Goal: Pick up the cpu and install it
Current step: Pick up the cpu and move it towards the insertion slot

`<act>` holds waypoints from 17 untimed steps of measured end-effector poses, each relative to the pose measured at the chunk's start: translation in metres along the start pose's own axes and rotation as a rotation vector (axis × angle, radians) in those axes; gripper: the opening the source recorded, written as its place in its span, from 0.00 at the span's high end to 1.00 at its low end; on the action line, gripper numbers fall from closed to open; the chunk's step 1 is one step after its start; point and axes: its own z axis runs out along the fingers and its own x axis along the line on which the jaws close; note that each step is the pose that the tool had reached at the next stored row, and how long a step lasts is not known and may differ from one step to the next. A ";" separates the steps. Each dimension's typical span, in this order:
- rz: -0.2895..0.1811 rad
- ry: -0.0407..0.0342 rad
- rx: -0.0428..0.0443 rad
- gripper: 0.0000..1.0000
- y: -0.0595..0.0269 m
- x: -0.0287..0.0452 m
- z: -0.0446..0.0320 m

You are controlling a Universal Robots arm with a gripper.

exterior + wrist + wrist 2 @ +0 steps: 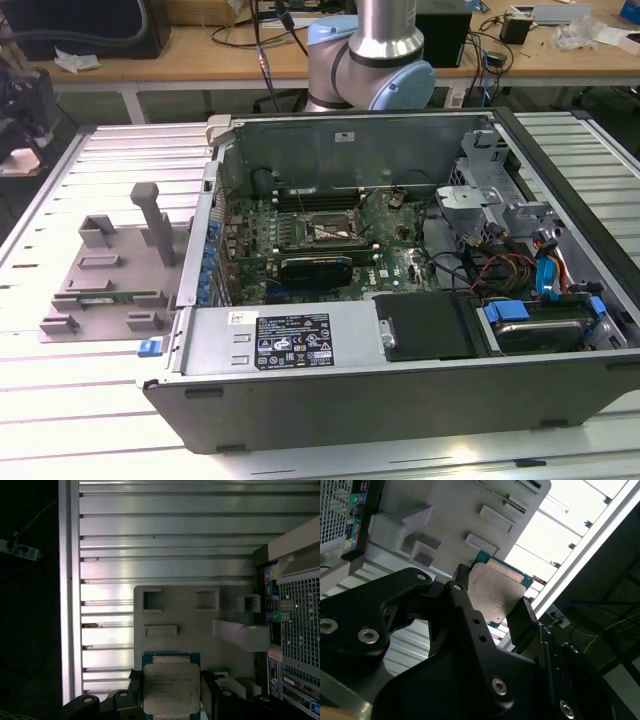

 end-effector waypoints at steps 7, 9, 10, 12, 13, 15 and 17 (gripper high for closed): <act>0.000 -0.0006 -0.0001 0.45 0.0003 -0.0004 -0.0132; 0.000 -0.0002 0.0001 0.45 0.0004 -0.0008 -0.0135; 0.000 -0.0004 0.0000 0.45 0.0004 -0.0023 -0.0133; 0.000 -0.0004 0.0000 0.45 0.0004 -0.0067 -0.0131; 0.000 -0.0005 0.0000 0.45 0.0004 -0.0096 -0.0130; 0.000 -0.0004 0.0000 0.45 0.0004 -0.0151 -0.0128; 0.000 -0.0003 0.0000 0.45 0.0005 -0.0206 -0.0127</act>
